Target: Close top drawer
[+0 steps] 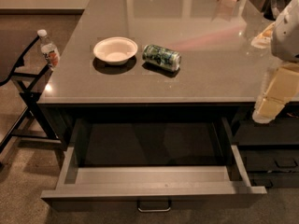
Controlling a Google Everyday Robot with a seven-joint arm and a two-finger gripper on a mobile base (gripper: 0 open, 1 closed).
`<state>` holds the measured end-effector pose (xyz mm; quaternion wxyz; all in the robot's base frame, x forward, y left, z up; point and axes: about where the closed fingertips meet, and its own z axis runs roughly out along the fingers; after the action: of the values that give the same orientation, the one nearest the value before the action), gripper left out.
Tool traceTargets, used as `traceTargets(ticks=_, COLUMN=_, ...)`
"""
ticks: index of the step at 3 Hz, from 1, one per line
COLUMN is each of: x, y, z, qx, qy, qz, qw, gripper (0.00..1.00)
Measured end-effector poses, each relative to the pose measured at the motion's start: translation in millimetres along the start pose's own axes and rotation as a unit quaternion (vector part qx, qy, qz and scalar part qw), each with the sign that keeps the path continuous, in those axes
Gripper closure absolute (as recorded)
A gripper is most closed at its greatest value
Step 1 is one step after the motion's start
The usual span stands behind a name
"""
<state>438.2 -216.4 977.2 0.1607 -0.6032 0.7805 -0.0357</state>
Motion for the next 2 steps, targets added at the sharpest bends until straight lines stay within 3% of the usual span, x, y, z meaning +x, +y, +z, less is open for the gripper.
traceTargets(ticks=1, x=-0.2, y=0.0, z=-0.6, qx=0.002, qy=-0.001, qz=0.000, qw=1.0000, gripper=0.00)
traceTargets(ticks=2, x=5.6, y=15.0, z=7.0, qx=0.000, qy=-0.018, qz=0.000, qw=0.9998, gripper=0.15)
